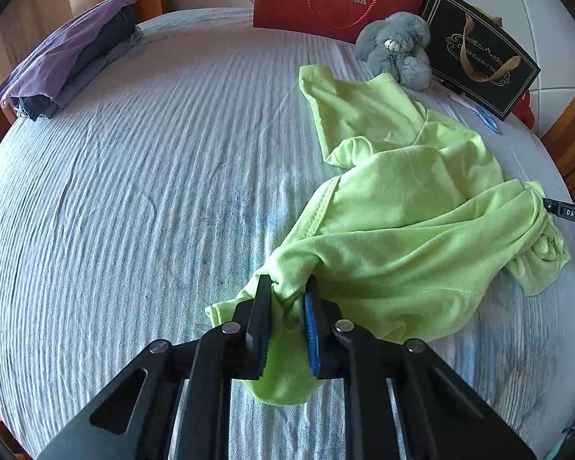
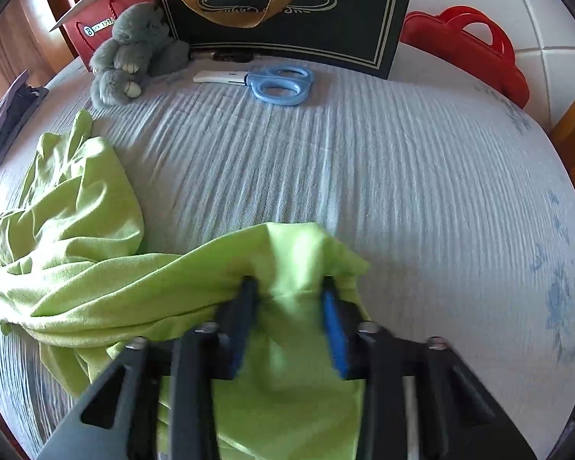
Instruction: Fold clothes
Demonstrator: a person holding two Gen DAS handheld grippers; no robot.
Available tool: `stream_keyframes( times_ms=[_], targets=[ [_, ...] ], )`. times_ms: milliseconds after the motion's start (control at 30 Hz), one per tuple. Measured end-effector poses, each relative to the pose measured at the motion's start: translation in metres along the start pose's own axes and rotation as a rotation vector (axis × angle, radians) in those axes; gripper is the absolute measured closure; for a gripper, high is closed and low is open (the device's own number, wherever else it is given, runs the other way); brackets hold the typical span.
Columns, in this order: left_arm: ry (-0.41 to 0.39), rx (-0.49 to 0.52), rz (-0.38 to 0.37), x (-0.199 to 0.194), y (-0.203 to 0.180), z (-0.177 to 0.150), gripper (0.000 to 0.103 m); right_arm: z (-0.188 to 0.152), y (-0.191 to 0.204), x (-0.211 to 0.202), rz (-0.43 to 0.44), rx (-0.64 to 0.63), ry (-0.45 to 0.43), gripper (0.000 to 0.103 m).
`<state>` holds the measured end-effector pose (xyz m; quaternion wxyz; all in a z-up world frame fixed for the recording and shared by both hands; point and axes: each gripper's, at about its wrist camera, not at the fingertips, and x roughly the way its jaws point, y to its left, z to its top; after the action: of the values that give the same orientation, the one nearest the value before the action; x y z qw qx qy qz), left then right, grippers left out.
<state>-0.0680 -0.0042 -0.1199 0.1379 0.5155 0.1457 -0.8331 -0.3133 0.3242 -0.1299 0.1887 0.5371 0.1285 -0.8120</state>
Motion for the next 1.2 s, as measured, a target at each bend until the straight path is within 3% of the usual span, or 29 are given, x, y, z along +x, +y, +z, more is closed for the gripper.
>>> stream_keyframes(
  times_ms=[133, 200, 333, 433, 533, 667, 733, 833, 967, 1133, 1167, 1200],
  targets=[
    [-0.082, 0.03, -0.005, -0.032, 0.0, 0.023, 0.092, -0.008, 0.01, -0.031, -0.03, -0.037, -0.114, 0.097],
    [-0.137, 0.053, -0.017, -0.055, -0.001, 0.045, 0.092, -0.005, 0.01, -0.06, -0.057, -0.042, -0.214, 0.097],
    [-0.283, 0.129, 0.003, -0.107, -0.007, 0.118, 0.092, 0.023, 0.004, -0.151, -0.089, -0.003, -0.466, 0.098],
    [-0.426, 0.152, -0.002, -0.166, -0.009, 0.169, 0.092, 0.048, 0.004, -0.23, -0.128, 0.021, -0.661, 0.098],
    [-0.569, 0.156, -0.035, -0.231, -0.01, 0.203, 0.092, 0.05, 0.008, -0.311, -0.166, 0.033, -0.824, 0.098],
    [-0.677, 0.179, -0.058, -0.297, -0.005, 0.204, 0.093, 0.021, 0.018, -0.382, -0.226, 0.009, -0.944, 0.098],
    [-0.692, 0.189, -0.055, -0.312, -0.001, 0.189, 0.093, -0.005, 0.015, -0.391, -0.212, 0.019, -0.928, 0.098],
    [-0.634, 0.172, -0.073, -0.305, 0.011, 0.145, 0.093, -0.055, 0.006, -0.379, -0.146, 0.031, -0.854, 0.098],
    [-0.441, 0.173, -0.068, -0.242, 0.004, 0.078, 0.093, -0.145, 0.003, -0.322, -0.083, 0.017, -0.679, 0.098],
    [-0.17, 0.192, -0.125, -0.145, -0.037, 0.006, 0.092, -0.247, -0.027, -0.244, -0.096, 0.118, -0.414, 0.098],
    [-0.121, 0.195, -0.144, -0.126, -0.046, -0.006, 0.088, -0.26, -0.035, -0.233, -0.103, 0.144, -0.373, 0.098],
    [-0.081, 0.208, -0.148, -0.111, -0.057, -0.016, 0.075, -0.273, -0.043, -0.222, -0.109, 0.169, -0.333, 0.098]
  ],
)
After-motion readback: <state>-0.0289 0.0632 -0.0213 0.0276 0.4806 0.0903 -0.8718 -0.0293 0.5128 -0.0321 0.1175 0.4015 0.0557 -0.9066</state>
